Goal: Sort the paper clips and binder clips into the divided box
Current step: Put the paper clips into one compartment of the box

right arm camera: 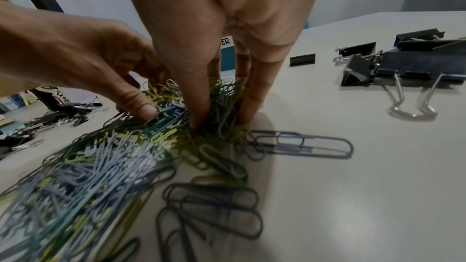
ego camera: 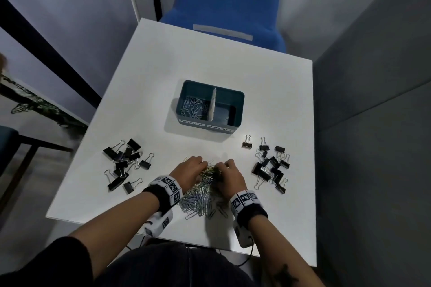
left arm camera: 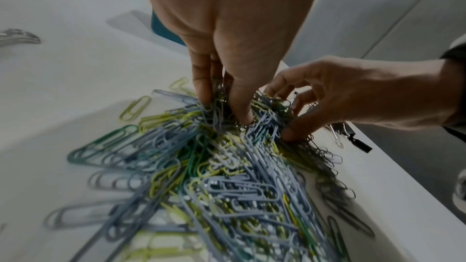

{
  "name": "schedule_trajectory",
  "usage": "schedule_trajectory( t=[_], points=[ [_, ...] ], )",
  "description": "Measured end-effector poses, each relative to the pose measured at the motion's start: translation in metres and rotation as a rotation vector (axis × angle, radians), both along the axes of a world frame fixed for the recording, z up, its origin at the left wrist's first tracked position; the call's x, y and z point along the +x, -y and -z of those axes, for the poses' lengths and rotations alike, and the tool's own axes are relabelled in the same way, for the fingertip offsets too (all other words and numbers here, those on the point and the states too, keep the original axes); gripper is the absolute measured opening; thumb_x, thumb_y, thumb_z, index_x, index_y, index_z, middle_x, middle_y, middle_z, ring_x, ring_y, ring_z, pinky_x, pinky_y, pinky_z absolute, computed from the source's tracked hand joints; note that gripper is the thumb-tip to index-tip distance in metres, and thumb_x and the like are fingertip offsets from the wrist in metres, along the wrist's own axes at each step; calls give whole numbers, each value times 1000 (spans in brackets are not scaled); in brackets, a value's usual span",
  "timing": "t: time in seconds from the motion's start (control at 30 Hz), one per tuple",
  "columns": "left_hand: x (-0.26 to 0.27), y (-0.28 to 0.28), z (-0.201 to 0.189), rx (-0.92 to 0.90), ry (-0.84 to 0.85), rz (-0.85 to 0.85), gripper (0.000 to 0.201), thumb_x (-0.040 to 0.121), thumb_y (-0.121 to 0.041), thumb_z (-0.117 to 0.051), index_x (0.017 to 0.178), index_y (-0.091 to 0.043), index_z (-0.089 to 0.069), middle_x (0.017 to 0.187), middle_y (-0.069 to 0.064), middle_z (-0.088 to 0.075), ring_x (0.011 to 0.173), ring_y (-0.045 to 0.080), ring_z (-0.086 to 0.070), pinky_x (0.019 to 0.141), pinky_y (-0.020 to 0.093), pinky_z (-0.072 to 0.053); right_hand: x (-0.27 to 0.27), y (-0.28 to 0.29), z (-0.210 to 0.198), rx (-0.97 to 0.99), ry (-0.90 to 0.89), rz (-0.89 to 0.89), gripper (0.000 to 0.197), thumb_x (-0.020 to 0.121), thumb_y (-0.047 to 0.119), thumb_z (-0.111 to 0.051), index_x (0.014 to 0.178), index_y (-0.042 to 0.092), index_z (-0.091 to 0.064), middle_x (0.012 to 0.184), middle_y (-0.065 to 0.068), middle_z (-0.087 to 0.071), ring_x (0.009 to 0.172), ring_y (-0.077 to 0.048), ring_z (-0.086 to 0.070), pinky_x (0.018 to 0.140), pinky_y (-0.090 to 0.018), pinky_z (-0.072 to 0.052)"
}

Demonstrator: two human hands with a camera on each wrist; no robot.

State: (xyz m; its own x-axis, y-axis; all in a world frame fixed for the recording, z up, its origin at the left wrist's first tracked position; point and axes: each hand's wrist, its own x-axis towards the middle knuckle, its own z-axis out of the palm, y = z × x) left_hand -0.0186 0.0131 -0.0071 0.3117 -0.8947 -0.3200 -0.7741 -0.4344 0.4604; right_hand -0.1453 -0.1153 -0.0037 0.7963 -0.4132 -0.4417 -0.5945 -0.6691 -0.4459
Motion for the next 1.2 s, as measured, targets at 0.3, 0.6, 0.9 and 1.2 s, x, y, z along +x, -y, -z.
schedule_trajectory(
  t=[0.3, 0.6, 0.9, 1.2],
  points=[
    [19, -7, -20, -154, -161, -254, 12, 84, -11, -70, 96, -10, -70, 92, 3, -67, 84, 20, -61, 72, 29, -48, 2, 20, -11, -11, 50, 50, 20, 81, 7, -69, 96, 19, -75, 94, -7, -68, 86, -27, -63, 72, -23, -41],
    [67, 9, -91, -424, -197, -386, 17, 84, -11, -70, 101, -11, -70, 94, -3, -66, 80, 9, -60, 73, 18, -46, -1, 27, -43, -24, 143, 22, 18, 78, 7, -71, 87, 22, -78, 87, -2, -74, 80, -20, -66, 78, -31, -54],
    [137, 65, -110, -351, -47, -429, 34, 80, -22, -77, 113, -19, -67, 107, -2, -68, 92, 16, -63, 84, 36, -53, 20, 35, -95, -59, 235, -20, 16, 78, 4, -73, 86, 16, -79, 88, -2, -76, 83, -17, -69, 83, -24, -53],
    [85, -16, -48, -104, -25, -472, 17, 89, -20, -65, 106, -22, -67, 102, -2, -69, 79, 12, -61, 74, 30, -55, 92, 59, -198, -90, 491, -54, 18, 76, 2, -74, 82, 17, -79, 83, 2, -75, 74, -11, -66, 77, -26, -55]
  ],
)
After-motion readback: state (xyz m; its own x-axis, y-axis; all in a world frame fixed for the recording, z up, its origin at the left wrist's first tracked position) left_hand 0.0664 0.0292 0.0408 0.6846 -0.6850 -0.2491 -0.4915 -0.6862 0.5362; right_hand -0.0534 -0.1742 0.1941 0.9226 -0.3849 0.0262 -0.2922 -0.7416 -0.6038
